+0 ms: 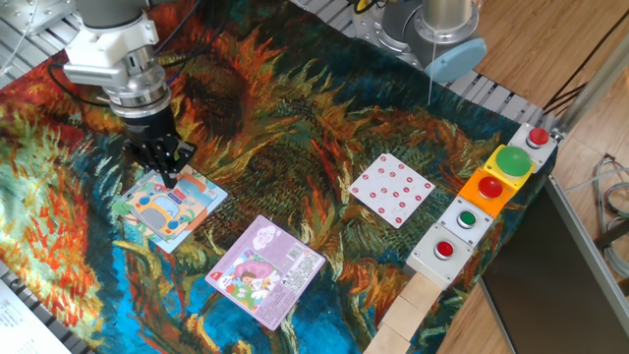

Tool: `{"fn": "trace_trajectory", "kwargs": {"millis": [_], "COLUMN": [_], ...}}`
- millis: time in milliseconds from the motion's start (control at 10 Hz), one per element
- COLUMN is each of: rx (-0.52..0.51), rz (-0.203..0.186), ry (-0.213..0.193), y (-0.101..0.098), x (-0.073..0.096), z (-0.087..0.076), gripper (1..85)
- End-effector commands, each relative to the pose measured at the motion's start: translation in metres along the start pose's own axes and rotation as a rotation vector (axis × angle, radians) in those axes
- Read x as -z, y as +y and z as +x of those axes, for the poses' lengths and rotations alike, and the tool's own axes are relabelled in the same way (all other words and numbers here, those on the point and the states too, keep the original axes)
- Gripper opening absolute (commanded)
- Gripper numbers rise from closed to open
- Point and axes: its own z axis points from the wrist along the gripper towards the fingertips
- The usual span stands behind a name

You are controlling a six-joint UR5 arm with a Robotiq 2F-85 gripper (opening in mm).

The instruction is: Assemble one piece of a puzzle

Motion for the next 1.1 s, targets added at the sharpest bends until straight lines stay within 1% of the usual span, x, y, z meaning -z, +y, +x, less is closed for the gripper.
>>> {"fn": "trace_trajectory", "kwargs": {"millis": [0, 200, 400, 500, 600, 800, 900, 1000], "rx": [0.006, 0.022, 0.044, 0.044, 0.033, -0.007, -0.021, -0.026], "rz": [0.0, 0.012, 0.01, 0.013, 0.019, 0.031, 0.042, 0.042], "ry": [-0.01, -0.013, 0.004, 0.009, 0.02, 0.023, 0.032, 0.031], "y": [-0.001, -0.009, -0.019, -0.019, -0.019, -0.022, -0.024, -0.024], "x": [0.003, -0.007, -0.012, -0.012, -0.011, -0.011, -0.011, -0.011], "z": [-0.003, -0.007, -0.009, -0.01, -0.007, -0.006, -0.004, -0.004], "gripper": [1.3, 1.3, 1.3, 1.3, 1.3, 1.3, 1.3, 1.3]}}
